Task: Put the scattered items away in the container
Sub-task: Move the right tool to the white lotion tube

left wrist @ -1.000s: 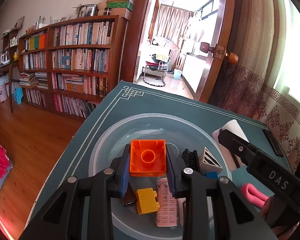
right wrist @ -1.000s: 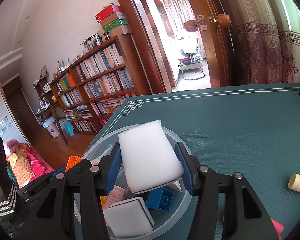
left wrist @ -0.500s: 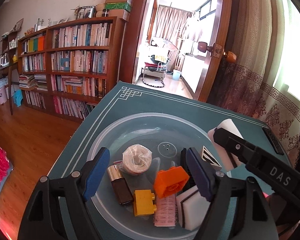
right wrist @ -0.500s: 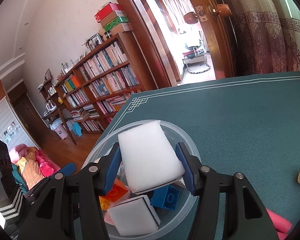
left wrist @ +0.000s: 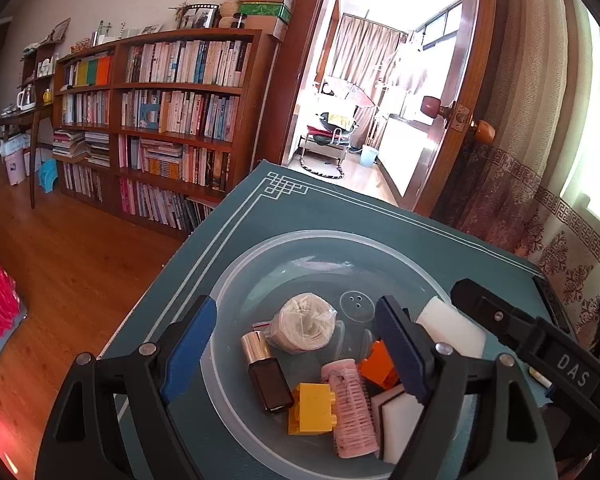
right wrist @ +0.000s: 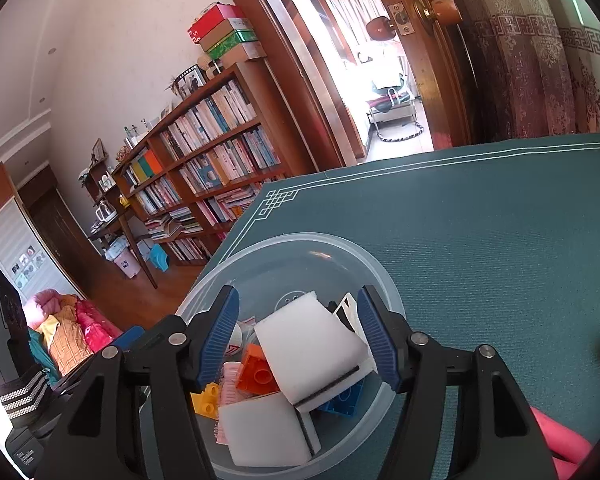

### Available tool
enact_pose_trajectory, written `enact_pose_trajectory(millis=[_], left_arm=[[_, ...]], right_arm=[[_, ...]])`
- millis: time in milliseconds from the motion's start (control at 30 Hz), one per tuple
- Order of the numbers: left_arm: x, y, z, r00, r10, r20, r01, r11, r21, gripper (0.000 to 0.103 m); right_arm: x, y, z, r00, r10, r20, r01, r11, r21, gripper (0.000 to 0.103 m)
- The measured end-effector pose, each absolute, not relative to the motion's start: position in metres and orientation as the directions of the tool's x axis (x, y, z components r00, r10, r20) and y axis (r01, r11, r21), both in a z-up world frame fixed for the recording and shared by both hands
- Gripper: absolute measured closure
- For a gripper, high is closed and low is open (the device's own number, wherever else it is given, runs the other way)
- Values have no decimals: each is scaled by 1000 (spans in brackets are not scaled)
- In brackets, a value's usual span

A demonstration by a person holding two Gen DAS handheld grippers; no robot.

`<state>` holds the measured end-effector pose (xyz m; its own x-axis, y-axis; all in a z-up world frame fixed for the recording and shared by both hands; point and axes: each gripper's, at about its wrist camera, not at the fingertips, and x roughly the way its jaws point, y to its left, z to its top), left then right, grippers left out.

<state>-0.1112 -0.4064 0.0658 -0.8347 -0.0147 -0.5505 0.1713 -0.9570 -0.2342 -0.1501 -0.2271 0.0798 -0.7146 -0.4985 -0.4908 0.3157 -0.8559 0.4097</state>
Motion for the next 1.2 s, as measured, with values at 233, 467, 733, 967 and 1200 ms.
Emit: enact_pose_trajectory(millis=[233,467,733,967,1200], left_arm=[[-111,-401,65,-833,-4,-554,156,-961,-227,16],[-110,-389,66,-840,-27,-542,146,-973,-178,4],[-106,-370,69,-850,-27,-526,103,-988,-116,1],[-107,-365,69,-850,2,-526,74,-989,-124,1],[-106,-365,71,-853,8,-522,74,-988,-136,1]], right_arm=[[-149,-224,79,-719,-492,-490,304,-858,414,38],[-147,-217,83,-732,-478,-486,289,-863,414,38],[-143,-209,91,-757,-452,-471,277,-876,394,38],[-140,-194,101,-777,-428,-461,259,-886,385,38],[-140,-167,114,-798,-399,-453,223,-892,393,38]])
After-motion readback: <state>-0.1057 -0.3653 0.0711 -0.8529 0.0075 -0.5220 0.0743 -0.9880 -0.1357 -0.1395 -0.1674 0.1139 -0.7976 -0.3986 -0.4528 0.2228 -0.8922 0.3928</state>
